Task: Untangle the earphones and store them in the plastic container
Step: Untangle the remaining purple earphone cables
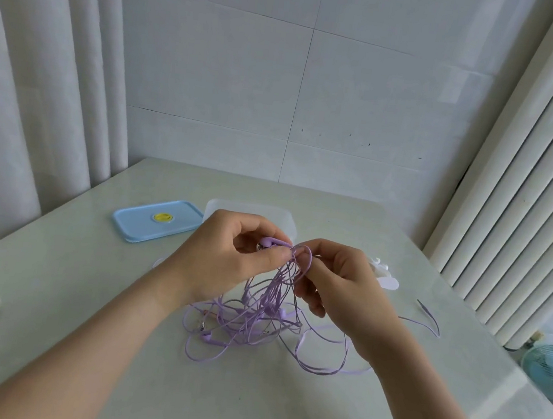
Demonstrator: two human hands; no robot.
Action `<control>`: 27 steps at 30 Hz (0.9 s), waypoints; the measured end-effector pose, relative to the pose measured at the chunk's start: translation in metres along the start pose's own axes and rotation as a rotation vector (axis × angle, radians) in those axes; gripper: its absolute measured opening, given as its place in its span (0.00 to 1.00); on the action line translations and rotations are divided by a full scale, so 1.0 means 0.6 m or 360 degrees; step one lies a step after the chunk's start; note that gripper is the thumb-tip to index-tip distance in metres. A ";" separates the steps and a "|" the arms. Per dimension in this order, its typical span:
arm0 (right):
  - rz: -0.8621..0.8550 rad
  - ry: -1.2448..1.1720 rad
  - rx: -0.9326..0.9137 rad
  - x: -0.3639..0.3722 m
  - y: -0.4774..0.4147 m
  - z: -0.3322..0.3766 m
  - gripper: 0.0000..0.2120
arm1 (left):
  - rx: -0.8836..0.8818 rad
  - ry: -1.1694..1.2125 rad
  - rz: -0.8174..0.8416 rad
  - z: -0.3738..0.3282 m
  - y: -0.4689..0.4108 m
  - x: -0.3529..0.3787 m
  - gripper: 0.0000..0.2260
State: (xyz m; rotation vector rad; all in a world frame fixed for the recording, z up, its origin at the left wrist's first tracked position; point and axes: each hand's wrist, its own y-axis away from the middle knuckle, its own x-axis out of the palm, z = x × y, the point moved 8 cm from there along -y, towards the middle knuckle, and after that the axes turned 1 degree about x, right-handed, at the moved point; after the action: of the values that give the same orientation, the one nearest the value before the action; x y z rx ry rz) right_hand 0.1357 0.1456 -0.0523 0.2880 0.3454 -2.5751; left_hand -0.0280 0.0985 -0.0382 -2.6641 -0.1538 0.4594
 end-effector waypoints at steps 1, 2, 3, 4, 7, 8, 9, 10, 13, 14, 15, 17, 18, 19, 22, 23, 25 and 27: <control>-0.0004 0.0008 0.0016 0.000 0.000 -0.001 0.10 | 0.0002 -0.0012 -0.0021 -0.001 -0.001 -0.002 0.03; -0.0017 0.0023 0.0033 -0.001 0.000 -0.002 0.11 | 0.0004 -0.0044 -0.0048 0.001 -0.001 -0.003 0.03; -0.0036 0.0054 0.0039 -0.003 -0.001 -0.003 0.11 | 0.0010 -0.0095 -0.0075 0.003 -0.003 -0.006 0.03; -0.0057 0.0097 0.0036 -0.005 -0.002 -0.004 0.12 | 0.0026 -0.0152 -0.0098 0.004 -0.004 -0.008 0.04; -0.0098 0.0177 0.0007 -0.011 -0.001 -0.001 0.09 | 0.0126 -0.0367 -0.0154 0.000 -0.006 -0.014 0.06; -0.0106 0.0174 -0.0004 -0.012 0.000 0.001 0.09 | 0.0172 -0.0426 -0.0151 -0.005 -0.006 -0.013 0.06; -0.0120 0.0166 -0.0013 -0.013 0.001 0.003 0.08 | 0.0214 -0.0451 -0.0140 -0.011 -0.004 -0.011 0.07; -0.0141 0.0158 -0.0024 -0.015 0.002 0.006 0.08 | 0.0238 -0.0447 -0.0129 -0.016 -0.002 -0.008 0.07; -0.0232 0.0143 -0.0077 -0.022 0.003 0.010 0.08 | 0.0256 -0.0426 -0.0160 -0.025 0.001 -0.006 0.07; -0.0259 0.0141 -0.0097 -0.025 0.003 0.011 0.07 | 0.0257 -0.0409 -0.0177 -0.027 0.001 -0.007 0.08; -0.0280 0.0148 -0.0120 -0.027 0.004 0.012 0.06 | 0.0255 -0.0370 -0.0191 -0.028 0.001 -0.009 0.10; -0.0307 0.0185 -0.0186 -0.029 0.004 0.018 0.05 | 0.0230 -0.0256 -0.0224 -0.030 0.001 -0.014 0.13; -0.0315 0.0210 -0.0225 -0.028 0.005 0.023 0.04 | 0.0220 -0.0207 -0.0235 -0.030 0.001 -0.016 0.13; -0.0322 0.0236 -0.0265 -0.028 0.006 0.027 0.04 | 0.0215 -0.0162 -0.0245 -0.031 0.001 -0.018 0.12; -0.0357 0.0311 -0.0359 -0.028 0.008 0.035 0.03 | 0.0273 -0.0123 -0.0282 -0.036 0.001 -0.018 0.06; -0.0372 0.0328 -0.0371 -0.029 0.009 0.035 0.04 | 0.0305 -0.0186 -0.0304 -0.038 0.002 -0.019 0.08; -0.0395 0.0342 -0.0365 -0.030 0.008 0.032 0.04 | 0.0345 -0.0335 -0.0340 -0.043 0.004 -0.019 0.14; -0.0402 0.0298 -0.0325 -0.031 0.006 0.026 0.05 | 0.0357 -0.0427 -0.0369 -0.045 0.005 -0.021 0.15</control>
State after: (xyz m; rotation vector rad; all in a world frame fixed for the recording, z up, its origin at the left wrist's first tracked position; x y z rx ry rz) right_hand 0.1512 0.1469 -0.0331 0.4356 0.7511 -2.7349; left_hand -0.0306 0.0825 -0.0126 -2.3217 -0.4578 0.7103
